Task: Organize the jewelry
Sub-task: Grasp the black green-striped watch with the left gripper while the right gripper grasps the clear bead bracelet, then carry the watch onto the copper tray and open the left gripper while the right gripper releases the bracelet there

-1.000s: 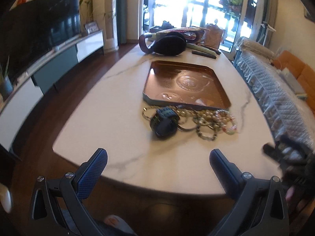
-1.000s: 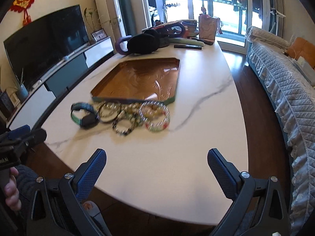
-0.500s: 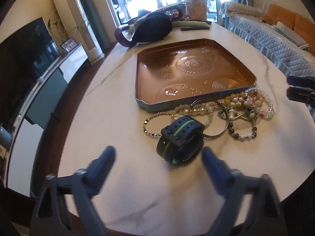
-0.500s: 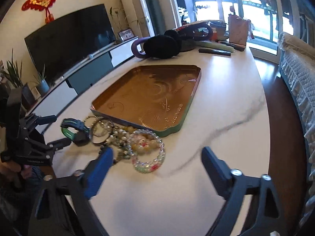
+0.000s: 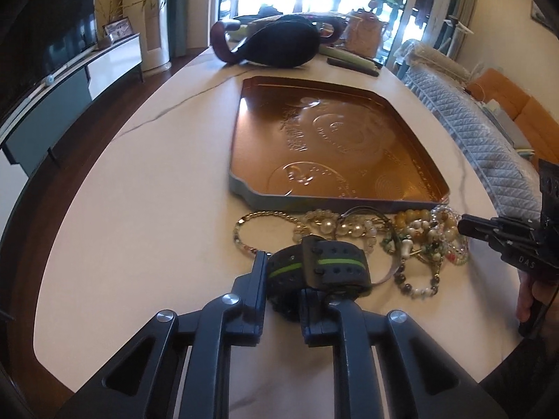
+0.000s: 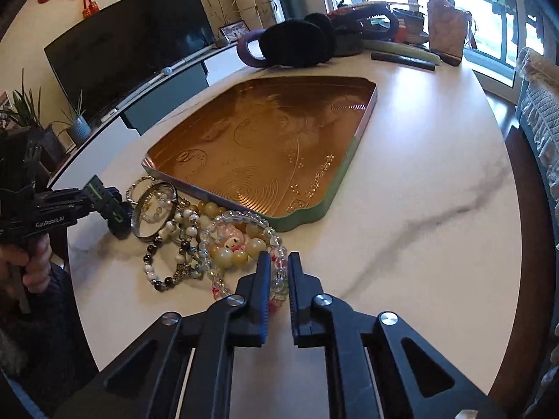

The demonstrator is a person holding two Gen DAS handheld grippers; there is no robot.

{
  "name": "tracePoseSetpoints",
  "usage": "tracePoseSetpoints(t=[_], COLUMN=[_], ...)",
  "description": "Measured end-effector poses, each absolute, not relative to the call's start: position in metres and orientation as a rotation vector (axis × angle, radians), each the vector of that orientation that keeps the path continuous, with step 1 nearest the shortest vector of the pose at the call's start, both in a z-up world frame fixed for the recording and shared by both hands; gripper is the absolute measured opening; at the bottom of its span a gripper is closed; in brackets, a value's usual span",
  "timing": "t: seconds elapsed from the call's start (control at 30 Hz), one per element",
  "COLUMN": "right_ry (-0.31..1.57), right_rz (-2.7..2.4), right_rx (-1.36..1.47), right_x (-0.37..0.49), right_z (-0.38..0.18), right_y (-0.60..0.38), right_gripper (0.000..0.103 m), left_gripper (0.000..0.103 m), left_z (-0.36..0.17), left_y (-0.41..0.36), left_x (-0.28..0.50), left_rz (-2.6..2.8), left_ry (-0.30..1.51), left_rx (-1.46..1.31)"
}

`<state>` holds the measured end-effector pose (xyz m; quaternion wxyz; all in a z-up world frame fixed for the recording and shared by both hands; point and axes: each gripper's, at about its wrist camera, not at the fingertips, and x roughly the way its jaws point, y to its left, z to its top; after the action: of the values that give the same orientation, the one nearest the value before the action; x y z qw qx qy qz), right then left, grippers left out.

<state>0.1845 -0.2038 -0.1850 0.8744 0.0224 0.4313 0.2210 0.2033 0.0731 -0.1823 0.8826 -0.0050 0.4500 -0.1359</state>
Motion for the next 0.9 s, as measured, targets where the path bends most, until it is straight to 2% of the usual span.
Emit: tracePoseSetpoints(t=[0.23, 0.47, 0.9], right_ry=[0.877, 0.679, 0.646], right_rz=[0.457, 0.489, 0.437], right_rx=[0.059, 0.023, -0.012], right_x=[0.184, 0.163, 0.144], right_z=[-0.185, -0.153, -0.140], right_y=[-0.214, -0.212, -0.210], right_gripper=[0.007, 0.007, 0.007], left_gripper=[0.016, 0.012, 0.011], left_z=[-0.181, -0.172, -0.139], left_y=[0.061, 0.066, 0.074], left_x=[0.199, 0.194, 0.171], left_rz=[-0.300, -0.306, -0.308], left_ry=[0.919, 0.864, 0.759], left_rx=[0.022, 0.012, -0.057])
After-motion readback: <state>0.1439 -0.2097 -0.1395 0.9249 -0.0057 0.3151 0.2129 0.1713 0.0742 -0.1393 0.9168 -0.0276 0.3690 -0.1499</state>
